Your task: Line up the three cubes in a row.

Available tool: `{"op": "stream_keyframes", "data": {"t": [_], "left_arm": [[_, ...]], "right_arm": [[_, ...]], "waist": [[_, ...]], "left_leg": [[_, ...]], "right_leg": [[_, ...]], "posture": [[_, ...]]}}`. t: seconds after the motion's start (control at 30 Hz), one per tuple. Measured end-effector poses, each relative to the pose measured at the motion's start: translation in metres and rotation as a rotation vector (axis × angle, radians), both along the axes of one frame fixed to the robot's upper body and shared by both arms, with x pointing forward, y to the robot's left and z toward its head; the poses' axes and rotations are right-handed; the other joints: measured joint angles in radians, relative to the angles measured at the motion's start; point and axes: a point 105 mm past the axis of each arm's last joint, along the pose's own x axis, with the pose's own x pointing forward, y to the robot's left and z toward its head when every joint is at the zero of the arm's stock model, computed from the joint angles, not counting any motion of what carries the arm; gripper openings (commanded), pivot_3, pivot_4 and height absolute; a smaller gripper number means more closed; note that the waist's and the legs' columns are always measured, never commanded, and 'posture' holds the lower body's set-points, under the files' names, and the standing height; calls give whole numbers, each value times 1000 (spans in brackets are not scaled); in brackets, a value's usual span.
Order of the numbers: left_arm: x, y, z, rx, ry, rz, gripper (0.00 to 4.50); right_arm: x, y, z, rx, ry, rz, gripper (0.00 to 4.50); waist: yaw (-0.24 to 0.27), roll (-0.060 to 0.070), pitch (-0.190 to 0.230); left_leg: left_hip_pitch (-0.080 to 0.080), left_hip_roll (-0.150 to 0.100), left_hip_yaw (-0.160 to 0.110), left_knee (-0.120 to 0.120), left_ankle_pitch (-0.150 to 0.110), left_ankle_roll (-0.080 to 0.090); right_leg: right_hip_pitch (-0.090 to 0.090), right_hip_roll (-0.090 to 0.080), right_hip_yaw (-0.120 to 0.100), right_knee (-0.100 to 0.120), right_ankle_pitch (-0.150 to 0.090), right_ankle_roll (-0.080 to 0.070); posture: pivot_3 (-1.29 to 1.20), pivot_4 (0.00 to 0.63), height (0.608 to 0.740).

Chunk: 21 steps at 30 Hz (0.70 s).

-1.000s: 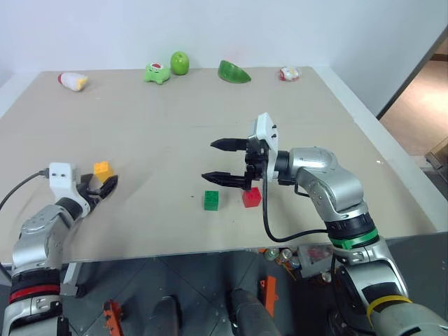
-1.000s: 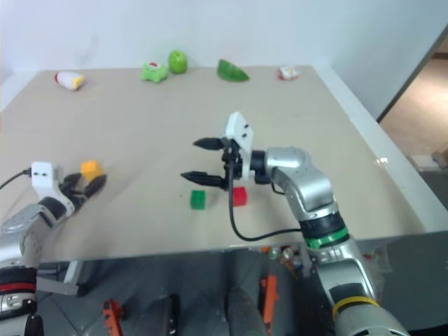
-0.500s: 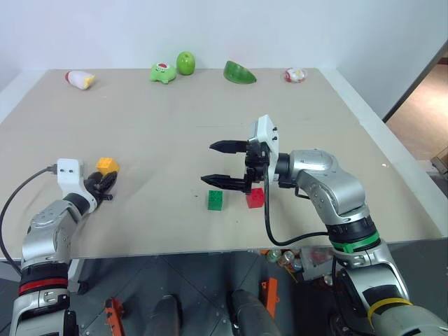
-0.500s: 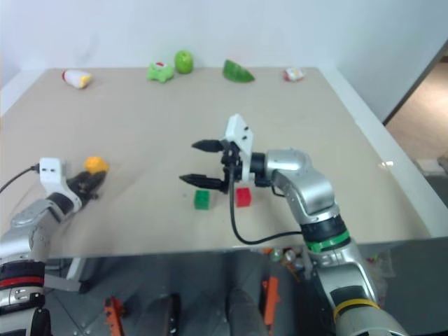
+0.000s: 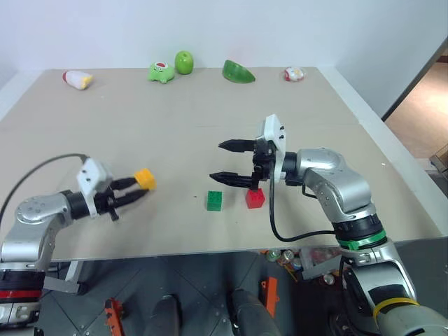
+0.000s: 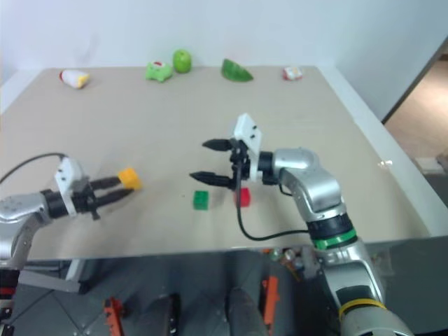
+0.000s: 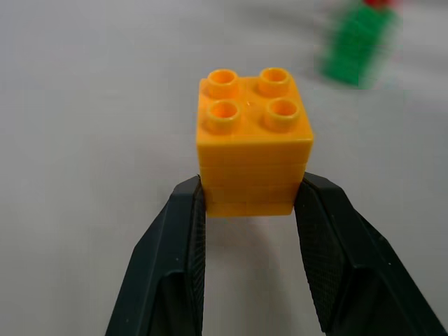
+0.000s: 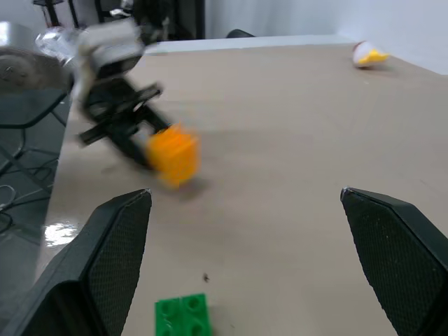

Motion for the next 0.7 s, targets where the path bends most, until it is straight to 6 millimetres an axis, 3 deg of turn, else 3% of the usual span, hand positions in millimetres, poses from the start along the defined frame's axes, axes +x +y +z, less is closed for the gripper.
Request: {"op": "stream_keyframes", "data": {"t": [0.1, 0.2, 0.3, 0.47, 0.7], "left_arm": [[-6, -9, -8, 40, 34, -100, 1265], [-2, -12, -8, 70, 43, -170, 1265], [8, -15, -5, 102, 27, -215, 1265], [26, -34, -4, 91, 17, -281, 1265], [35, -50, -7, 76, 12, -342, 1265]], "right_arm": [[-1, -14, 0, -12, 7, -23, 4500], [-22, -39, -15, -74, 76, 11, 4500], [-42, -57, -23, -101, 138, 64, 4500], [-53, -84, -29, -121, 193, 23, 4500], [-50, -87, -33, -109, 201, -32, 4500]], "waist": [[3, 0, 0], [9, 0, 0], [10, 0, 0], [13, 0, 0], [4, 0, 0]], "left_leg": [[-1, 0, 0, 0, 0, 0], [-3, 0, 1, 1, 0, 0], [-3, 0, 1, 1, 0, 0], [-3, 0, 1, 3, 0, 0], [-3, 0, 1, 5, 0, 0]], "right_leg": [[0, 0, -1, 0, 0, 0], [0, 0, 0, 0, -3, 1], [0, -1, 0, 0, -3, 2], [0, 0, 0, 0, -3, 2], [1, 0, 1, 0, -3, 3]], "posture": [[0, 150, 733], [0, 150, 733], [0, 150, 733], [0, 150, 733], [0, 150, 733]]}}
